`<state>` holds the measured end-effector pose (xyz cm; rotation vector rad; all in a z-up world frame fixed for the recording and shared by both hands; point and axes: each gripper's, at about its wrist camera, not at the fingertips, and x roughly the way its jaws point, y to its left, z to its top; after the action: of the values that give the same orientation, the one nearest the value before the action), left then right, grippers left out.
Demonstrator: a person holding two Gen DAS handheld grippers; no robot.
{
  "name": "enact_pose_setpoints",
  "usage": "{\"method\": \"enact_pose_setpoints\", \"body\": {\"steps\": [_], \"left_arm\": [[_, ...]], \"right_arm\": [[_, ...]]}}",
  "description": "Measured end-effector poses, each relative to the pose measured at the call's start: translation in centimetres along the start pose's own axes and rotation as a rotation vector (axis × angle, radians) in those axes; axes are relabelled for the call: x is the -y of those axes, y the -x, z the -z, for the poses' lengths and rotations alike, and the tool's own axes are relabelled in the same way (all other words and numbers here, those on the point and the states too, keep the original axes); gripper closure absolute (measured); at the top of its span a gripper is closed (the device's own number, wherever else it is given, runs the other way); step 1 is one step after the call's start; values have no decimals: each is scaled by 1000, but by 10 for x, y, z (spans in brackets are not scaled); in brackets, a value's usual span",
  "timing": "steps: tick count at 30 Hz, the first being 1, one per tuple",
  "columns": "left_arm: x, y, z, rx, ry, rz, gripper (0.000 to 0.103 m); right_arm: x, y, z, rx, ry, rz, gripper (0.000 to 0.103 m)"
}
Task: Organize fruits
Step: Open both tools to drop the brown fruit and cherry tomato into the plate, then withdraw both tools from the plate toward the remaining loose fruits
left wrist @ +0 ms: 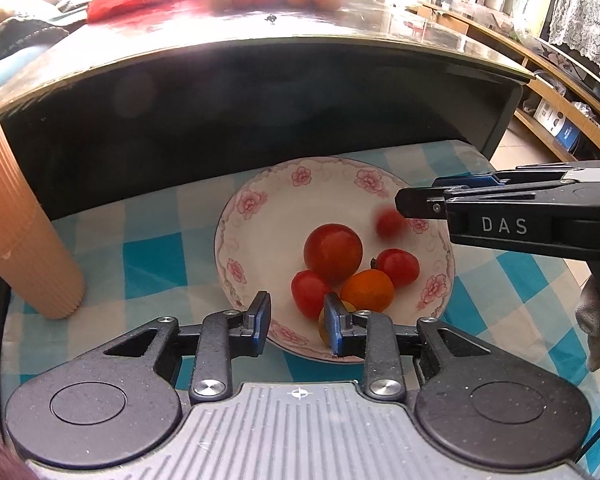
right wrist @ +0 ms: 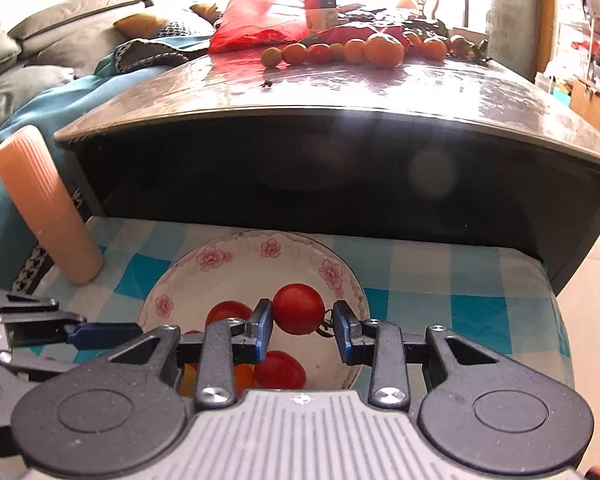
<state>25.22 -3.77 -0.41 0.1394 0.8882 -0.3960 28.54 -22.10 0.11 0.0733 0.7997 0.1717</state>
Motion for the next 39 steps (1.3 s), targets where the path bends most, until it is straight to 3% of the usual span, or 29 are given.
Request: {"method": "enact_pose_setpoints", "body": {"steps": [11, 20, 28, 39], "left_arm": [[-3, 17, 3, 31, 13, -1, 59], [-6, 49, 13, 65, 39, 0, 58], [-12, 71, 31, 71, 71, -2, 54], [-31, 85, 64, 34, 98, -19, 53]], "right_arm": [[-1, 11, -2, 15, -30, -12, 52], [-11, 44, 1, 21, -37, 23, 52], [-33, 72, 20, 15, -40, -6, 52], [-69, 78, 57, -43, 8, -64, 51]]}}
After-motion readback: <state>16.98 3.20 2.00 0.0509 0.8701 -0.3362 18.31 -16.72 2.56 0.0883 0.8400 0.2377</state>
